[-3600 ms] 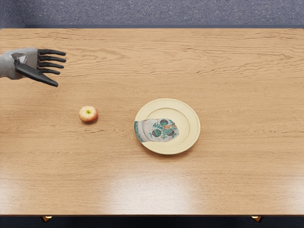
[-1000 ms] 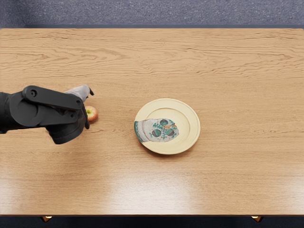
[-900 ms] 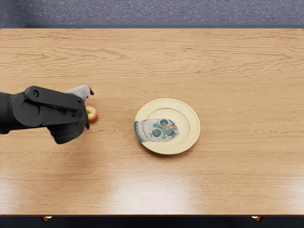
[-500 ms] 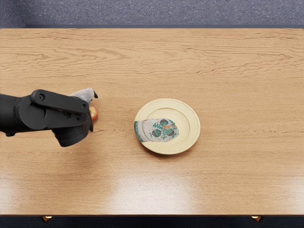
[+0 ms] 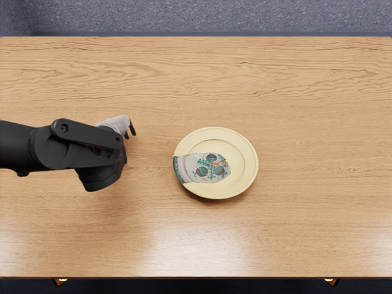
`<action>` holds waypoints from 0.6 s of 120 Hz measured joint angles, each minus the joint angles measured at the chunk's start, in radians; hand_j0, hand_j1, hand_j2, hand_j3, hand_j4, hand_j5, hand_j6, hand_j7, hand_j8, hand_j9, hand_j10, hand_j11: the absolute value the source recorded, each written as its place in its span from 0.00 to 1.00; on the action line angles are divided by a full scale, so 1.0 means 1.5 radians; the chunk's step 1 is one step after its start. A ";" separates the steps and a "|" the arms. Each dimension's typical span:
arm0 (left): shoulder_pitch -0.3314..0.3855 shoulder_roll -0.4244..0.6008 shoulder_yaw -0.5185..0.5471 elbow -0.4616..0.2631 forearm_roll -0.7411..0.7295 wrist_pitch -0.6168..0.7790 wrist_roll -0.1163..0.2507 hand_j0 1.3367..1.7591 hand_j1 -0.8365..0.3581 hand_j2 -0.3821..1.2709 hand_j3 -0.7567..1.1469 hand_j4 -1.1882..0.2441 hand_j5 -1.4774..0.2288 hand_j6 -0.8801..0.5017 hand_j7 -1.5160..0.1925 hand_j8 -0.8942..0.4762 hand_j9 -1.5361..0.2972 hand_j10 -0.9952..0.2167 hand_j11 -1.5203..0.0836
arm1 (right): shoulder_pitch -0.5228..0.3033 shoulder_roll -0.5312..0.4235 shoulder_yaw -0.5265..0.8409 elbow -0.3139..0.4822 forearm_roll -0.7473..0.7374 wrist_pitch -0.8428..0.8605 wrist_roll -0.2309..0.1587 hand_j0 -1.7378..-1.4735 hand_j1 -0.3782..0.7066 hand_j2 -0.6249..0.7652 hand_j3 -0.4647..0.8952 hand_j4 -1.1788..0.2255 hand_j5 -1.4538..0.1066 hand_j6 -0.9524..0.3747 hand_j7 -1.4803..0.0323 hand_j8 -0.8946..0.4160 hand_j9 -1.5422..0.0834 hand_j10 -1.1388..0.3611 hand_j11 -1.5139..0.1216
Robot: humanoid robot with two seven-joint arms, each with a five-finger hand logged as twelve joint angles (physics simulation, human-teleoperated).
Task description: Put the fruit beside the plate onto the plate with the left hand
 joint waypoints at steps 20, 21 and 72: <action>0.003 0.002 0.002 0.000 0.001 0.000 0.000 0.76 0.48 0.29 0.40 0.47 0.48 0.27 0.50 0.28 0.48 0.41 0.53 | 0.000 0.000 0.000 0.000 0.000 0.000 0.000 0.30 0.07 0.44 0.34 0.81 0.90 0.69 0.95 0.66 0.92 0.74 0.90; 0.003 0.002 0.002 0.000 0.001 0.000 0.000 0.76 0.48 0.29 0.40 0.47 0.48 0.27 0.50 0.28 0.48 0.40 0.53 | 0.000 0.000 0.000 0.000 0.000 0.000 0.000 0.30 0.07 0.44 0.34 0.81 0.90 0.69 0.95 0.66 0.92 0.74 0.90; -0.004 0.012 0.007 -0.001 0.002 0.000 -0.001 0.71 0.35 0.39 0.47 0.32 0.31 0.28 0.34 0.42 0.29 0.47 0.34 | 0.000 0.000 0.000 0.000 0.000 0.000 0.000 0.30 0.07 0.44 0.34 0.81 0.90 0.69 0.95 0.66 0.92 0.74 0.90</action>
